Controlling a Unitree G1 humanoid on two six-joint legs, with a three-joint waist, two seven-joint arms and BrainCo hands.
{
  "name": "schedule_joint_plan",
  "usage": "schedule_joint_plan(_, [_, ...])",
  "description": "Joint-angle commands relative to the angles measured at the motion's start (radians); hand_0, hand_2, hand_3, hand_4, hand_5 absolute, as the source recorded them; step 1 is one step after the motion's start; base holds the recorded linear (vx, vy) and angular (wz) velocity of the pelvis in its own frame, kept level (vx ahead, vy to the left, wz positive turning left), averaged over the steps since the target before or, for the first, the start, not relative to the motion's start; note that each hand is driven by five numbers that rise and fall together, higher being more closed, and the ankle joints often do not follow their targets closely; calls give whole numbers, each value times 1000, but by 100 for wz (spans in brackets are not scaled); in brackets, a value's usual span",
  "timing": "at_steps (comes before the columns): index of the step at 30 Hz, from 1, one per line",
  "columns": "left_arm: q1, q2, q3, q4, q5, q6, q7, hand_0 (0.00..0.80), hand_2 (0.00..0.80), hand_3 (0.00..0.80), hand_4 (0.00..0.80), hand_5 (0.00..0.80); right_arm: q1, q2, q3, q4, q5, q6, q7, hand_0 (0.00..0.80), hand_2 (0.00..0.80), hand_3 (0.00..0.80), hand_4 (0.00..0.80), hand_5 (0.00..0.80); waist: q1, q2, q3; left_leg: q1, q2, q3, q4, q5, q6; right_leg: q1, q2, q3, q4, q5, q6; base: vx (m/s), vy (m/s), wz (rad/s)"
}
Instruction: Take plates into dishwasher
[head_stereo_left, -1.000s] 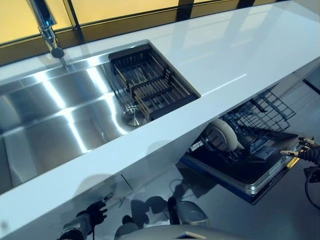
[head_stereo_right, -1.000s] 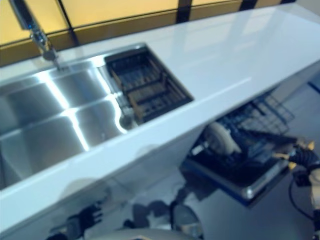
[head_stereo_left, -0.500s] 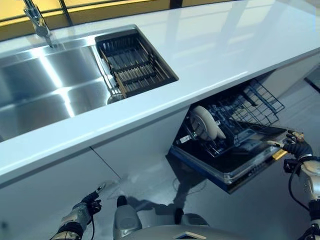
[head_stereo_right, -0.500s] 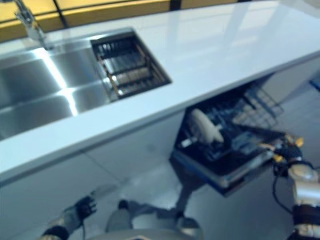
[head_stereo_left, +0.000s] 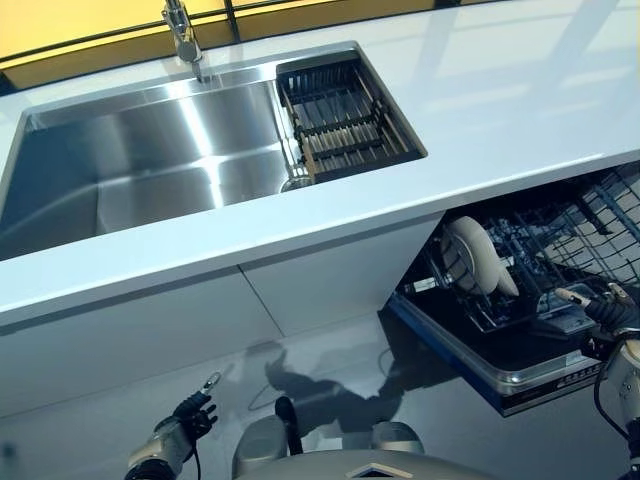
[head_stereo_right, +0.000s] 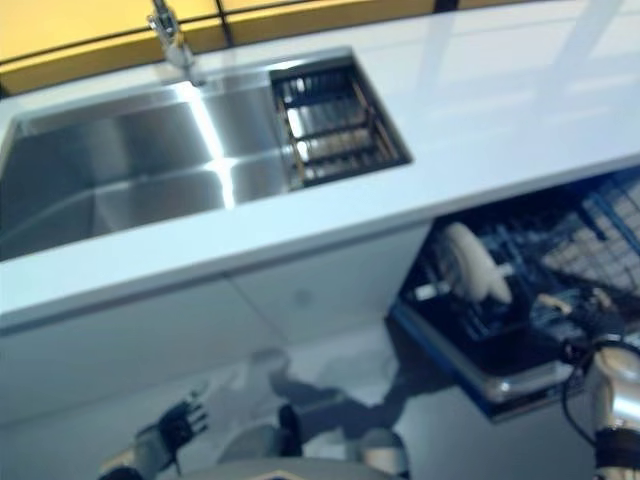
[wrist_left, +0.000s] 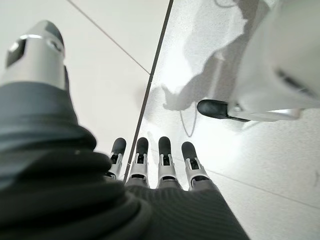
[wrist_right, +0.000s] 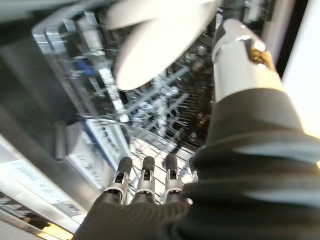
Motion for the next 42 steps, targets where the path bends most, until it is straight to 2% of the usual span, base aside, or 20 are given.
schedule_joint_plan(1, [-71, 19, -36, 46, -29, -13, 9, 0, 0, 0, 0, 0, -50, -56, -49, 89, 66, -34, -67, 0, 0, 0, 0, 0, 2, 36, -32, 113, -20, -70, -43, -82, 5, -127, 179, -30, 14, 113, -95, -100, 27, 16])
schedule_joint_plan(5, [-76, 29, -43, 67, -57, -17, 16, 0, 0, 0, 0, 0, -59, -60, -29, 199, 91, -29, -50, 0, 0, 0, 0, 0, 9, 35, -40, 111, -22, -58, -66, -70, 12, -118, 180, -35, -26, 125, -97, -63, 39, 1])
schedule_joint_plan(13, [-57, 58, -38, 100, -13, -7, -34, 0, 0, 0, 0, 0, -45, -62, -38, 289, 134, 3, -38, 0, 0, 0, 0, 0, 3, 31, -53, 125, -50, -43, -122, -46, 30, -116, 196, 0, -81, 166, -84, -40, 64, -17])
schedule_joint_plan(16, [-61, 65, -40, 124, 5, -19, -31, 0, 0, 0, 0, 0, -29, -52, -50, 325, 121, 1, -19, 0, 0, 0, 0, 0, -11, 35, -45, 126, -52, -50, -142, -37, 37, -141, 201, 26, -54, 166, -74, -127, 7, -21])
schedule_joint_plan(17, [-60, 67, -39, 131, 4, -26, -25, 0, 0, 0, 0, 0, -20, -44, -50, 332, 123, 3, -18, 0, 0, 0, 0, 0, -12, 36, -41, 125, -48, -45, -141, -36, 39, -148, 189, 23, -26, 163, -68, -130, -62, -14])
schedule_joint_plan(18, [-57, 73, -32, 134, -5, -29, -16, 0, 0, 0, 0, 0, -13, -37, -53, 347, 113, 0, -1, 0, 0, 0, 0, 0, -8, 36, -39, 125, -39, -28, -141, -33, 39, -153, 165, 2, 4, 167, -55, -148, -88, -19])
schedule_joint_plan(20, [-53, 84, -12, 125, -24, -26, 1, 0, 0, 0, 0, 0, -3, -12, -45, 375, 91, -19, 23, 0, 0, 0, 0, 0, 3, 36, -35, 123, -23, 5, -138, -27, 43, -155, 101, -21, 45, 186, -23, -149, -153, -56])
schedule_joint_plan(21, [-52, 89, -2, 120, -30, -24, 7, 0, 0, 0, 0, 0, 6, 9, -40, 391, 92, -34, 28, 0, 0, 0, 0, 0, 0, 35, -31, 126, -15, 8, -137, -28, 44, -157, 73, 1, 50, 210, -6, -91, -217, -89])
schedule_joint_plan(22, [-58, 98, 3, 118, -31, -15, 7, 0, 0, 0, 0, 0, 19, 21, -45, 407, 98, -49, 38, 0, 0, 0, 0, 0, -5, 35, -32, 126, -10, 0, -137, -27, 42, -154, 63, 31, 35, 219, -1, -48, -261, -69])
schedule_joint_plan(24, [-82, 120, 3, 121, -35, 7, 9, 0, 0, 0, 0, 0, 39, 52, -60, 451, 100, -91, 43, 0, 0, 0, 0, 0, -23, 32, -33, 127, 0, -33, -136, -31, 35, -155, 33, 104, 4, 257, 12, -33, -275, -14])
schedule_joint_plan(26, [-104, 133, 10, 129, -24, 17, 13, 0, 0, 0, 0, 0, 39, 73, -57, 491, 108, -117, 54, 0, 0, 0, 0, 0, -27, 32, -31, 121, 15, -43, -133, -31, 31, -150, 43, 131, -11, 231, 14, -66, -242, 15])
schedule_joint_plan(29, [-129, 138, 10, 134, -42, 22, 34, 0, 0, 0, 0, 0, 31, 79, -55, 549, 125, -124, 57, 0, 0, 0, 0, 0, -20, 27, -32, 107, 34, -45, -131, -25, 19, -135, 51, 117, -35, 202, 14, -100, -193, 6])
schedule_joint_plan(34, [-135, 132, 15, 136, -5, 17, -27, 0, 0, 0, 0, 0, 36, 76, -68, 665, 138, -176, 104, 0, 0, 0, 0, 0, -11, 31, -28, 101, 55, -36, -126, -18, 2, -115, 57, 87, -50, 178, 0, -60, -113, 11])
schedule_joint_plan(38, [-123, 120, 4, 113, -12, -10, -72, 0, 0, 0, 0, 0, 37, 94, -52, 692, 176, -200, 177, 0, 0, 0, 0, 0, -6, 46, -14, 85, 63, -40, -114, -11, -5, -113, 62, 65, -38, 156, -15, -63, -94, 9])
schedule_joint_plan(42, [-114, 102, -6, 84, -32, -36, -87, 0, 0, 0, 0, 0, 39, 134, -25, 693, 213, -251, 234, 0, 0, 0, 0, 0, -6, 65, 2, 74, 64, -47, -109, -4, -9, -116, 62, 51, -29, 148, -25, -59, -62, 12])
